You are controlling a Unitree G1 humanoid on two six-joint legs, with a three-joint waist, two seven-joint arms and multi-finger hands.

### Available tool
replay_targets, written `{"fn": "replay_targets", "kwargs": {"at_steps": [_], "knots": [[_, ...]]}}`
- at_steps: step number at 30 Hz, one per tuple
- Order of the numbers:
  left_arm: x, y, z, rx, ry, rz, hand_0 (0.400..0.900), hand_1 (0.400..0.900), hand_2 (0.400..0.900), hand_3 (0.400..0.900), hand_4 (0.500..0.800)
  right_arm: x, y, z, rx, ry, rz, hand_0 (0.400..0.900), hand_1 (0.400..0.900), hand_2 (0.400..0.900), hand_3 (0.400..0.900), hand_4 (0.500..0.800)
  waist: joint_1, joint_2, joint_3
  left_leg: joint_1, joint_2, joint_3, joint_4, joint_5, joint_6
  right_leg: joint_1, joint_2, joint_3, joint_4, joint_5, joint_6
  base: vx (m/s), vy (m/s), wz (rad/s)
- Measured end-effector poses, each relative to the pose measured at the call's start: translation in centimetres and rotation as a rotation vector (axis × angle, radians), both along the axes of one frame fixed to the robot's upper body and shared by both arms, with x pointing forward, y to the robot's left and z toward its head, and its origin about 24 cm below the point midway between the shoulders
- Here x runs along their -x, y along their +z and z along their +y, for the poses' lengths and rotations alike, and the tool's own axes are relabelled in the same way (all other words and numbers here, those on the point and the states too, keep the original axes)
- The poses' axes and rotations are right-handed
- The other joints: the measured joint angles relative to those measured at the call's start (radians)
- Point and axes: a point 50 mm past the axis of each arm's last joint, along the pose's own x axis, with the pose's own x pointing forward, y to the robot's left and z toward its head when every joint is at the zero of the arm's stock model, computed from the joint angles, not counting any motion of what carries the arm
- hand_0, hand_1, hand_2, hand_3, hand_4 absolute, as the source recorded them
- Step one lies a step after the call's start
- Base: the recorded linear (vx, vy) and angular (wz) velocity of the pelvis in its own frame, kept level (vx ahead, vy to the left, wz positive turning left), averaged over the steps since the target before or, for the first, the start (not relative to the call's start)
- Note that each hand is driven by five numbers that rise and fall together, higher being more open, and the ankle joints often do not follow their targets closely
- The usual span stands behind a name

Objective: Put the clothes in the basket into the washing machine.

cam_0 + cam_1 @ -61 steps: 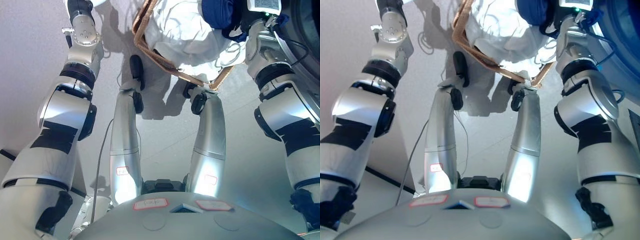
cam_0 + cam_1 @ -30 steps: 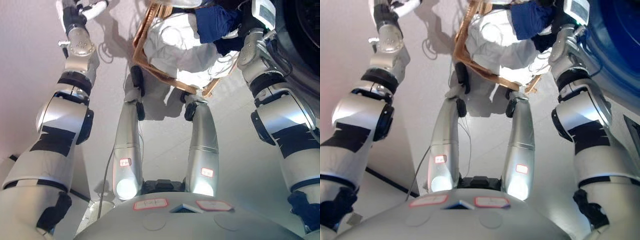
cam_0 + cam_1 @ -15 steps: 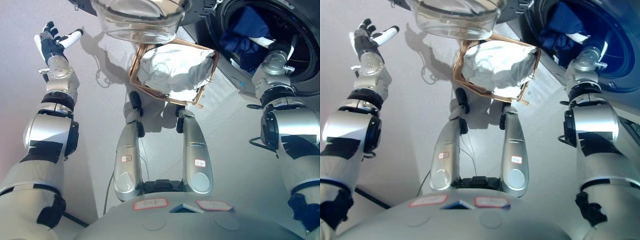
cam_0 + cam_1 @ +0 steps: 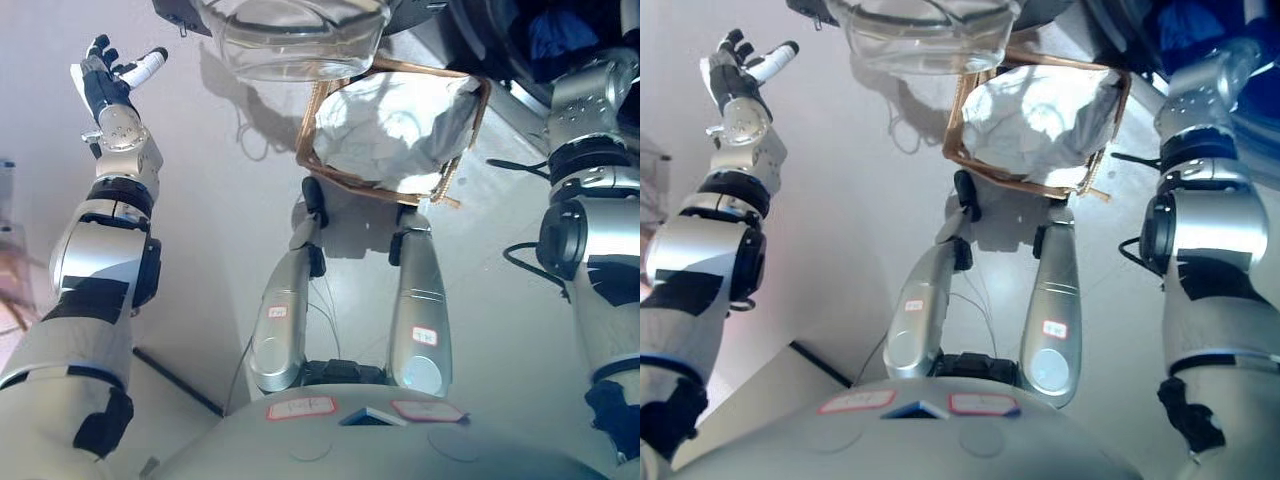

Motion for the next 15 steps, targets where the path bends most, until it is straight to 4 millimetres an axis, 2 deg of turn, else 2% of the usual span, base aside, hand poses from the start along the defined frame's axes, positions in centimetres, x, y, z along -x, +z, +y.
{"fn": "replay_targets", "kwargs": {"at_steps": [5, 9, 12, 13, 14, 15], "knots": [[-1.2, 3.0, -0.9, -0.001, -0.027, -0.07, 0.9, 0.9, 0.9, 0.9, 0.8, -0.1, 4.9, -0.2, 0.116, 0.0, -0.064, 0.4, 0.4, 0.4, 0.4, 0.5, 0.004, 0.0, 0.0, -0.053, 0.002, -0.002, -0.004, 0.012, -0.003, -0.06, 0.003, 0.0, 0.014, 0.002, -0.003, 0.03, -0.057, 0.09], [-1.7, 4.5, -1.4, -0.021, -0.047, -0.096, 0.9, 0.9, 0.9, 0.9, 0.8, -0.1, 6.7, -0.1, 0.224, 0.003, -0.049, 0.4, 0.4, 0.4, 0.4, 0.5, -0.003, 0.0, 0.0, -0.048, 0.001, -0.002, -0.019, 0.02, -0.005, -0.062, 0.003, -0.002, 0.014, 0.001, -0.004, 0.05, -0.008, 0.03], [-1.9, 5.0, -1.6, -0.032, -0.053, -0.101, 0.9, 0.9, 0.9, 0.9, 0.8, 0.1, 7.1, -0.5, 0.353, -0.008, 0.018, 0.4, 0.4, 0.4, 0.4, 0.5, -0.002, 0.0, 0.0, -0.043, 0.001, -0.003, -0.026, 0.026, -0.005, -0.062, 0.003, -0.003, 0.017, 0.001, -0.004, 0.04, -0.003, -0.02], [-1.9, 5.1, -1.6, -0.036, -0.053, -0.1, 0.9, 0.9, 0.9, 0.9, 0.8, 0.1, 7.0, -0.7, 0.398, -0.014, 0.059, 0.9, 0.9, 0.9, 0.9, 0.8, -0.002, 0.0, 0.0, -0.039, 0.0, -0.003, -0.033, 0.03, -0.005, -0.062, 0.003, -0.003, 0.019, 0.001, -0.004, 0.0, 0.0, 0.0], [-2.0, 5.2, -1.7, -0.039, -0.054, -0.099, 0.9, 0.9, 0.9, 0.9, 0.8, 0.1, 6.9, -0.7, 0.438, -0.015, 0.095, 0.9, 0.9, 0.9, 0.9, 0.8, -0.002, 0.0, 0.0, -0.038, -0.001, -0.004, -0.034, 0.032, -0.005, -0.062, 0.003, -0.003, 0.022, 0.001, -0.004, 0.0, 0.0, 0.0], [-2.0, 5.3, -1.7, -0.04, -0.053, -0.095, 0.9, 0.9, 0.9, 0.9, 0.8, 0.1, 6.7, -0.9, 0.55, -0.021, 0.189, 0.9, 0.9, 0.9, 0.9, 0.8, -0.002, 0.0, 0.001, -0.037, -0.001, -0.005, -0.034, 0.033, -0.006, -0.062, 0.003, -0.003, 0.024, 0.001, -0.004, 0.0, 0.0, 0.0]]}}
